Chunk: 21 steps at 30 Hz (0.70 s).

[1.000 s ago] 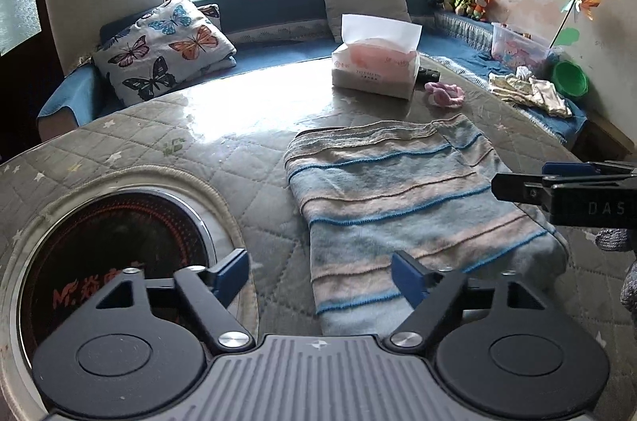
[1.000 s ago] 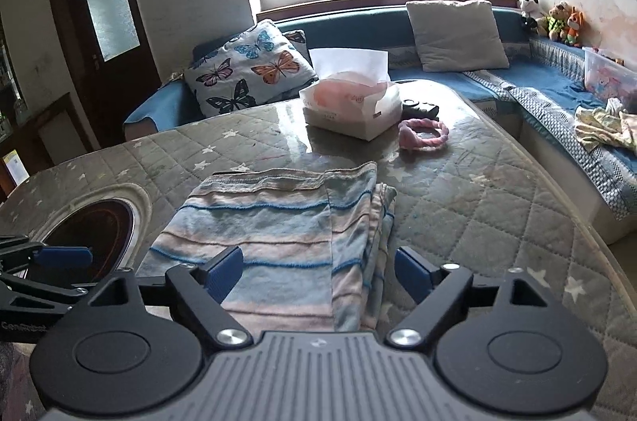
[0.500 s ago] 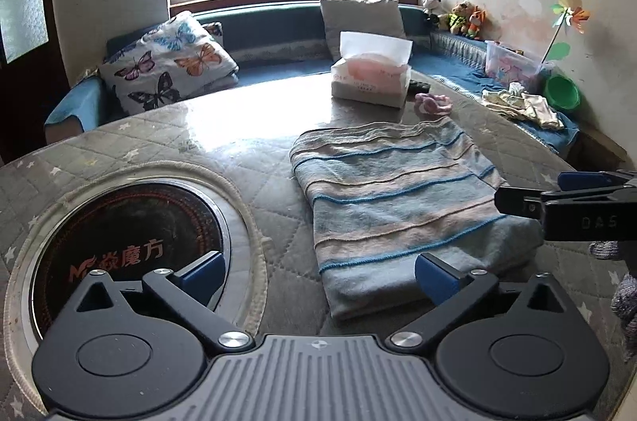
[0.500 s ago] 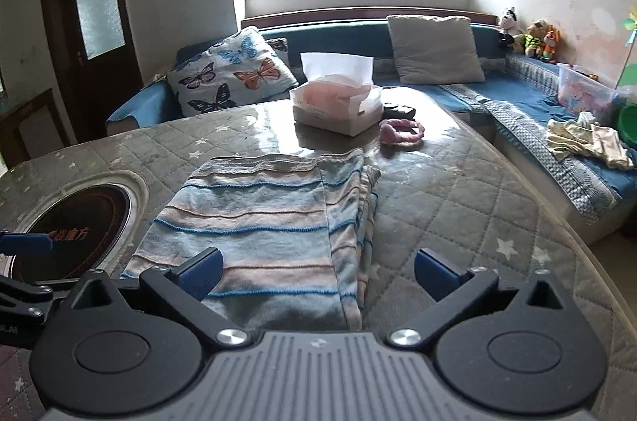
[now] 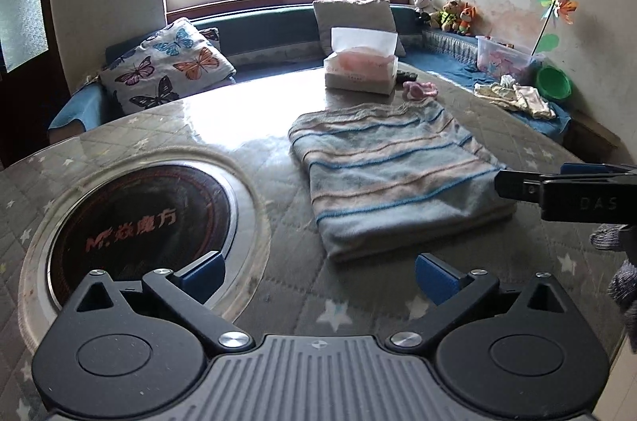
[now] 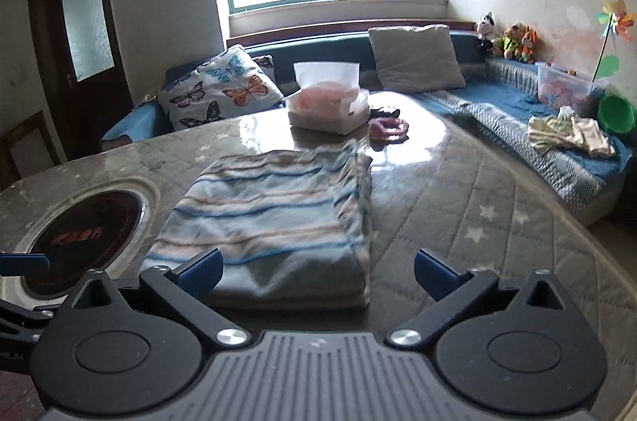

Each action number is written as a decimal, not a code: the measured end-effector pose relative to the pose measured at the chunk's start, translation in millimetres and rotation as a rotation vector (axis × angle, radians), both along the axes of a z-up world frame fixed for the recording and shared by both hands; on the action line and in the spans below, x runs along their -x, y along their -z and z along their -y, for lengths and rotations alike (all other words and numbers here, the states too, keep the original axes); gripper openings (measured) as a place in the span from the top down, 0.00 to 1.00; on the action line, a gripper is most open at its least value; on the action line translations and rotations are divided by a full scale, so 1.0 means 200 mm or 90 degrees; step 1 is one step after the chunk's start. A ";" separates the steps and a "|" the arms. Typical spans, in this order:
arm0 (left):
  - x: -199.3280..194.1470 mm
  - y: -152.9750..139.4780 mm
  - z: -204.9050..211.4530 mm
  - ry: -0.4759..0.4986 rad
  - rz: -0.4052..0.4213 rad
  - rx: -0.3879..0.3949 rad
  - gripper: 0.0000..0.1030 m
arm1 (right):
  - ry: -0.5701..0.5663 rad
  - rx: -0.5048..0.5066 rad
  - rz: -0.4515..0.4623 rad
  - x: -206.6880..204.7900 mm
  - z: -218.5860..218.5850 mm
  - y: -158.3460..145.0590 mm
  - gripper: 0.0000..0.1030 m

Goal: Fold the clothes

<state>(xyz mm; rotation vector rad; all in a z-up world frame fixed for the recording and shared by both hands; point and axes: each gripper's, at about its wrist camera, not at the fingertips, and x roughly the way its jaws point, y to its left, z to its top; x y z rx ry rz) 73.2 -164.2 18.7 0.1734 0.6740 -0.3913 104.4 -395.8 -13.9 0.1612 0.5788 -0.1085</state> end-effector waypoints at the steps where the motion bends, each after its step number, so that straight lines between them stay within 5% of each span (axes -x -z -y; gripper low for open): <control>1: 0.01 0.00 -0.01 0.000 -0.001 -0.001 0.00 | 0.001 -0.001 -0.003 0.01 -0.01 0.00 0.00; 21: 0.23 0.06 -0.12 0.002 0.003 -0.007 0.00 | -0.006 0.023 -0.006 0.32 -0.21 0.05 0.00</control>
